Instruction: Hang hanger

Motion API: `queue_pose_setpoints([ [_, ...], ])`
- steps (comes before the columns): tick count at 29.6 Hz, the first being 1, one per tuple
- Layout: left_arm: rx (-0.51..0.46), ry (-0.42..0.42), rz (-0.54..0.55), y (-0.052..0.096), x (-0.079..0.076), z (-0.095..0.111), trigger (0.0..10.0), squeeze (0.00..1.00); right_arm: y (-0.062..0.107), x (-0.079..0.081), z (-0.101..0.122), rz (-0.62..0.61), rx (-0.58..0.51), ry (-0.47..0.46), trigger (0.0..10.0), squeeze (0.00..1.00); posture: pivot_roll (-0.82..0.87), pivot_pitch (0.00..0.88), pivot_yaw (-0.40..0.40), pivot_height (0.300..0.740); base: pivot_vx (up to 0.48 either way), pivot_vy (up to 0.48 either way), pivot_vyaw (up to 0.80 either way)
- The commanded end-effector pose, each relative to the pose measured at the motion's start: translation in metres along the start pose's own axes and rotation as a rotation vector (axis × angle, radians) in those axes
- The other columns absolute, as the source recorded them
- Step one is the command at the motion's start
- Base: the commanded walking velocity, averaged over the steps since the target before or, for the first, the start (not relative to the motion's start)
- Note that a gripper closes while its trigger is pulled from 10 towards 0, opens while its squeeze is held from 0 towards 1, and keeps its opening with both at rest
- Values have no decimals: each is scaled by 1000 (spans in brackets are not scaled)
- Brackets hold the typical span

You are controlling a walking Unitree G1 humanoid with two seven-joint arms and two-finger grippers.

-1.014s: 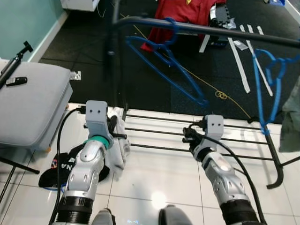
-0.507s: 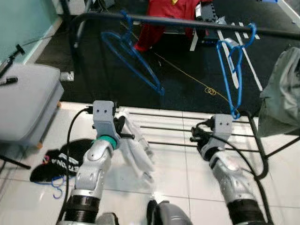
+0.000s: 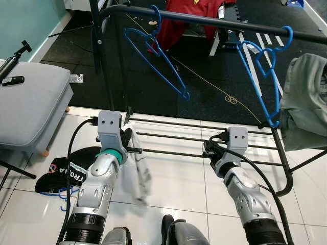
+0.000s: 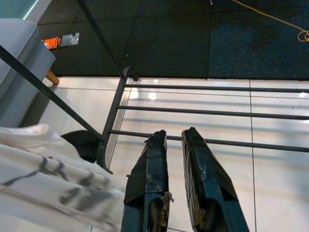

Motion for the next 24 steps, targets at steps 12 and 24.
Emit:
queue_pose_setpoints([
  [12, -1, -46, -6, 0, -1, -2, 10000, 0, 4, -2, -9, -14, 31, -4, 10000, 0, -51, 114, -7, 740, 0, 0, 0],
  [24, -14, -58, -18, -1, -4, 2, 10000, 0, 6, -5, -10, -29, 34, -7, 10000, 0, -51, 122, -5, 740, 0, 252, -567],
])
Point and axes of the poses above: a point about 5 cm out from each wrist's last joint towards the gripper, its own y axis pointing back from the gripper into the wrist, its own z axis along the axis of the wrist's last joint, x = y × z, the point moved 6 cm from there along -y, pointing out of the wrist towards the gripper, and after that the axes turned 3 degrees about -y, right-handed, at the moved point
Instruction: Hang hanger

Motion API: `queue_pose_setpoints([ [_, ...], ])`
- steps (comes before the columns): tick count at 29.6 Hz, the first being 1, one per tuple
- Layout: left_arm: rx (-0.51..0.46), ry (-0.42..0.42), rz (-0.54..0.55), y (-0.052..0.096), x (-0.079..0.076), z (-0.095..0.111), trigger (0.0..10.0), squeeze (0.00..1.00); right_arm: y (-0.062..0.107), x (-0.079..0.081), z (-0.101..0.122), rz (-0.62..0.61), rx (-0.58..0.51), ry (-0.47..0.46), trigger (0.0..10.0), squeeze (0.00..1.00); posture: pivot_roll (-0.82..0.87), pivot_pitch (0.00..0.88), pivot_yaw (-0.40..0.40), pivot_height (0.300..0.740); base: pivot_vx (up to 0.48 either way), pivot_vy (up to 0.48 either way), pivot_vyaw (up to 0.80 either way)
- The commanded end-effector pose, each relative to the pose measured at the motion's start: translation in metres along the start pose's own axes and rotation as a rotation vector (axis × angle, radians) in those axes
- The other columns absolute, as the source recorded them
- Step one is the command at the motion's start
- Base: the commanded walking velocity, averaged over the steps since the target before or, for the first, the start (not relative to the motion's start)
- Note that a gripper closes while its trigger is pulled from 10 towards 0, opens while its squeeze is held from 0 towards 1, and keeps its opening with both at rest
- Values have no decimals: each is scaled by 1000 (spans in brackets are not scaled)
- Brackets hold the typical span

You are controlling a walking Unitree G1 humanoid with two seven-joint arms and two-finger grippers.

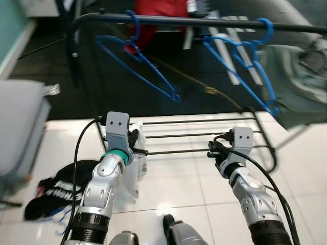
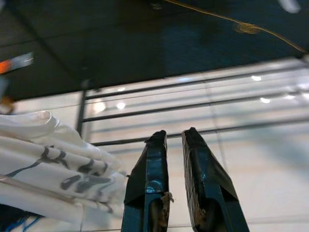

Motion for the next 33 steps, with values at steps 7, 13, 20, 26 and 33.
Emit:
queue_pose_setpoints([
  [7, -35, 4, 52, 1, 6, 6, 10000, 0, 0, 0, -3, -1, 13, 0, 10000, 0, -46, 127, -6, 740, 0, 0, 0],
  [13, -37, 2, 101, 1, 16, 8, 10000, 0, -1, 0, -2, -1, 10, -2, 10000, 0, -45, 127, -5, 740, 0, 0, 0],
  [20, -37, -14, 148, 1, 24, 9, 10000, 0, -1, -1, -1, -3, 7, -5, 10000, 0, -44, 130, -3, 740, 0, -137, 0],
  [26, -14, 2, 183, 0, 28, 6, 10000, 0, 0, -2, 0, -4, 5, -6, 10000, 0, -43, 131, -2, 740, 0, -480, 0],
  [33, 18, 82, 256, 0, 40, 0, 10000, 0, 0, -3, 2, -5, 1, -6, 10000, 0, -44, 132, -1, 740, 0, -274, 0],
])
Point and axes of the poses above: a point about 5 cm out from each wrist's last joint towards the gripper, its own y axis pointing back from the gripper into the wrist, its own z axis along the axis of the wrist's last joint, x = y × z, the point moved 6 cm from there along -y, pointing out of the wrist towards the gripper, and after that the axes turned 3 degrees about -y, right-handed, at the moved point
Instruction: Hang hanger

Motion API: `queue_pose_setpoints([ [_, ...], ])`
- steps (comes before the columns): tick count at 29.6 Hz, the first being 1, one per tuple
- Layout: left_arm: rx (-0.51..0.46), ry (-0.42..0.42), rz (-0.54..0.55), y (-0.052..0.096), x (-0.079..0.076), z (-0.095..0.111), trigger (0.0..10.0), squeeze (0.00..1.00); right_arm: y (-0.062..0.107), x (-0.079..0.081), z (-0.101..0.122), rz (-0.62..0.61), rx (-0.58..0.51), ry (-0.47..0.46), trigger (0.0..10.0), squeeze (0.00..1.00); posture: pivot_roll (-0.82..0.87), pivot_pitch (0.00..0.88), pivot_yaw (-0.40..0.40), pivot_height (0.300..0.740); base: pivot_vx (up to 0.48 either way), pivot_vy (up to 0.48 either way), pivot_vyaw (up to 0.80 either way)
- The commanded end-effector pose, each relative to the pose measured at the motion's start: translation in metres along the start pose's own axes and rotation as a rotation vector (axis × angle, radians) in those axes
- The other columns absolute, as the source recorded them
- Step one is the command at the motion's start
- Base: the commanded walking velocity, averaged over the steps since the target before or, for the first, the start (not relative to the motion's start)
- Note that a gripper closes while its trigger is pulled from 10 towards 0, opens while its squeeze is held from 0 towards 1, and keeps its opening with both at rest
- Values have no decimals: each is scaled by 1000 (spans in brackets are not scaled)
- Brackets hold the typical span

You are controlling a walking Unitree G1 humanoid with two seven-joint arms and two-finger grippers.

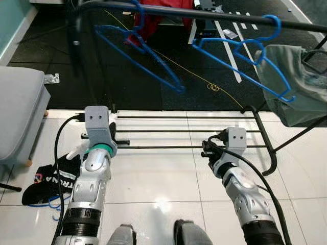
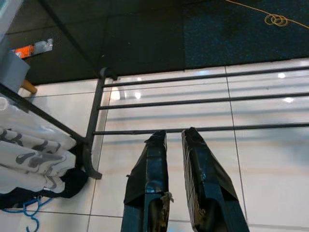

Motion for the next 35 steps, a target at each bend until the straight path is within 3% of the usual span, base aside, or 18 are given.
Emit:
queue_pose_setpoints([
  [1, 23, 16, -14, 0, -7, -5, 10000, 0, 5, -11, -7, -30, 20, -9, 10000, 0, -44, 132, -1, 740, 0, 0, 0],
  [9, 40, 17, 12, -1, -3, -8, 10000, 0, 6, -8, 4, 0, -10, 39, 10000, 0, -51, 137, 2, 740, 0, 0, 0],
  [15, 27, 2, -20, -1, -7, -6, 10000, 0, 19, -6, 64, -26, -328, 169, 10000, 0, -54, 140, 6, 740, 0, 0, 0],
  [20, 34, -5, -33, -1, -8, -6, 10000, 0, 24, -6, 85, -41, -428, 171, 10000, 0, -52, 141, 6, 740, 0, 0, 0],
  [23, 32, -6, -37, -1, -9, -6, 10000, 0, 24, -6, 87, -41, -432, 172, 10000, 0, -52, 139, 4, 740, 0, 0, 0],
  [28, 1, -46, -74, 0, -14, -2, 10000, 0, 14, -3, 62, -23, -309, 168, 10000, 0, -48, 138, -3, 740, 0, 0, 0],
  [35, -9, -45, -81, 2, -16, -1, 10000, 0, 14, 5, 83, 25, -379, 150, 10000, 0, -53, 125, -1, 740, 0, 0, 0],
])
Point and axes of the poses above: a point about 5 cm out from each wrist's last joint towards the gripper, its own y axis pointing back from the gripper into the wrist, its own z axis along the axis of the wrist's last joint, x = y × z, the point moved 6 cm from there along -y, pointing out of the wrist towards the gripper, and after that the axes turned 3 degrees about -y, right-handed, at the moved point
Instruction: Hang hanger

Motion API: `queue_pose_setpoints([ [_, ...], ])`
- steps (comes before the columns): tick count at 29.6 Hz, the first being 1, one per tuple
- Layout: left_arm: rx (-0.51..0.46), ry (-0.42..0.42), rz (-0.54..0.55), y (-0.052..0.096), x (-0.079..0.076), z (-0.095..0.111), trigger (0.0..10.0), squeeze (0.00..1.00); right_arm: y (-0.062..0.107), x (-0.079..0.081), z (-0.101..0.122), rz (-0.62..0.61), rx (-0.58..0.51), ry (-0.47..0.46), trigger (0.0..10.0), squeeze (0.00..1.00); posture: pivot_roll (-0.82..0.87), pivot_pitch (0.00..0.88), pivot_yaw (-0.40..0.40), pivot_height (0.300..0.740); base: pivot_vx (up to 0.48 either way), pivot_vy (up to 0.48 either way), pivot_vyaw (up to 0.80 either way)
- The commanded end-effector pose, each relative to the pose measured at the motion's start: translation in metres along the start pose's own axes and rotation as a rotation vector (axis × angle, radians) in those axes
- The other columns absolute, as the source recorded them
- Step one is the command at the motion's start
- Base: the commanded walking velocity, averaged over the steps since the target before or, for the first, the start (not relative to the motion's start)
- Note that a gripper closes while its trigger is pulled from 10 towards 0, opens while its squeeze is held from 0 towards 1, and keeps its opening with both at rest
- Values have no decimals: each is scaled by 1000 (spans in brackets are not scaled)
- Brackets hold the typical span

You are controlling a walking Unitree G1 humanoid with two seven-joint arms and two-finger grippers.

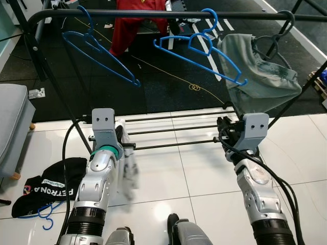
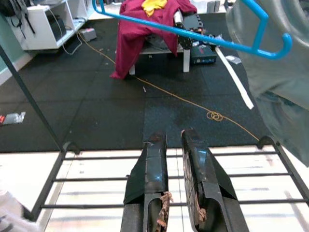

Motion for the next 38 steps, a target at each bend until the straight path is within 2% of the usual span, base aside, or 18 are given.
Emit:
queue_pose_setpoints([
  [1, -28, -10, -6, 2, -3, 4, 10000, 0, -1, -1, 6, 8, -19, -11, 10000, 0, -53, 125, -1, 740, 0, 0, 0],
  [5, -35, -9, 0, 0, -2, 6, 10000, 0, -6, 9, 16, 61, -48, -35, 10000, 0, -54, 114, -7, 740, 0, 0, 0],
  [9, -37, -7, -1, 0, -3, 7, 10000, 0, -7, 11, 15, 66, -41, -39, 10000, 0, -55, 112, -8, 740, 0, 0, 0],
  [13, -58, -5, -10, 0, -4, 11, 10000, 0, -9, 15, 8, 85, -4, -1, 10000, 0, -55, 104, -11, 740, 0, 0, 0],
  [38, -54, -12, -17, 2, -5, 7, 10000, 0, -7, 18, -1, 105, 28, -37, 10000, 0, -48, 102, -20, 740, 0, 0, 0],
])
Point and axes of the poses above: a point about 5 cm out from each wrist's last joint towards the gripper, its own y axis pointing back from the gripper into the wrist, its own z axis along the axis of the wrist's last joint, x = y × z, the point moved 6 cm from there along -y, pointing out of the wrist towards the gripper, and after that the axes turned 3 degrees about -y, right-handed, at the moved point
